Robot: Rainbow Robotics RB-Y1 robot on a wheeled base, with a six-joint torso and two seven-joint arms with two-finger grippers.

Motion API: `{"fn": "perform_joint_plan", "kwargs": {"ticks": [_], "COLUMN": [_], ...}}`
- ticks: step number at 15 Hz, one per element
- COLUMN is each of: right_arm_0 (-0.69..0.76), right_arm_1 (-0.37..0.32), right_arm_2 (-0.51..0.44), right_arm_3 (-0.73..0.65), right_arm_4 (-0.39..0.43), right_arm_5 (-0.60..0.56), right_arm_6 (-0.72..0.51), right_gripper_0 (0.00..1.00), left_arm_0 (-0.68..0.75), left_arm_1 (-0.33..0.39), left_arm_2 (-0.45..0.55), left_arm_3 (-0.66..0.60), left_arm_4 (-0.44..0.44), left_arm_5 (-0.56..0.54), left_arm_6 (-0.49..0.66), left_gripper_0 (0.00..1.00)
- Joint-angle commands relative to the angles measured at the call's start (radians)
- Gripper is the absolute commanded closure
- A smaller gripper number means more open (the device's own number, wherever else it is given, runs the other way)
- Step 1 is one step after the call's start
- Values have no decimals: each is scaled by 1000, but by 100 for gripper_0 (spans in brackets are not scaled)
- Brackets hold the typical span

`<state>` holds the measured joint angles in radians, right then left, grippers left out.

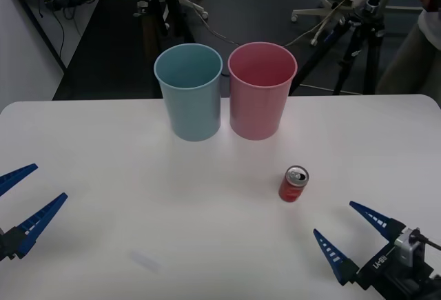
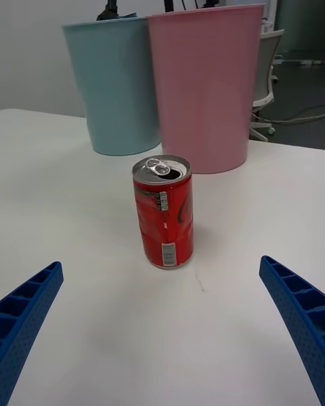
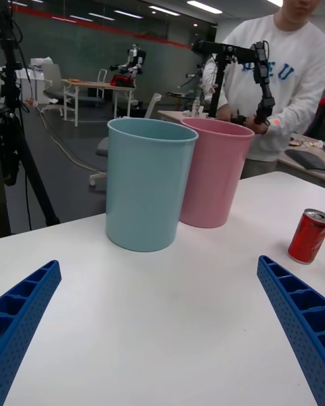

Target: Grasp the object on the table and drop it into the matching bin: aluminum can to the light blue bin, PET bottle to the pink bin.

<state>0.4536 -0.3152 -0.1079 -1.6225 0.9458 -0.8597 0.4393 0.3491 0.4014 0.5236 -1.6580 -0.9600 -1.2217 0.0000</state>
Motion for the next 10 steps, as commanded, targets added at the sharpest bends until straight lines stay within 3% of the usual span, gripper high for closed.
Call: {"fn": "perform_joint_plan", "kwargs": {"ticks": [1, 6, 10], "right_arm_0": [-78, -217, -259], "right_arm_1": [42, 70, 100], "right_arm_2": [11, 48, 67], "right_arm_3": [79, 234, 259], "right_arm_4": [22, 42, 62], "right_arm_5": [5, 7, 50], "right_arm_6": [21, 67, 95], "right_gripper_0": [0, 0, 0], "left_arm_0": [0, 0, 0], "left_arm_1": [0, 0, 0], "left_arm_2": [0, 0, 0], "left_arm_3": [0, 0, 0], "left_arm_4": [0, 0, 0], "left_arm_5": [0, 0, 0], "left_arm_6": [0, 0, 0], "left_gripper_0": [0, 0, 0]}}
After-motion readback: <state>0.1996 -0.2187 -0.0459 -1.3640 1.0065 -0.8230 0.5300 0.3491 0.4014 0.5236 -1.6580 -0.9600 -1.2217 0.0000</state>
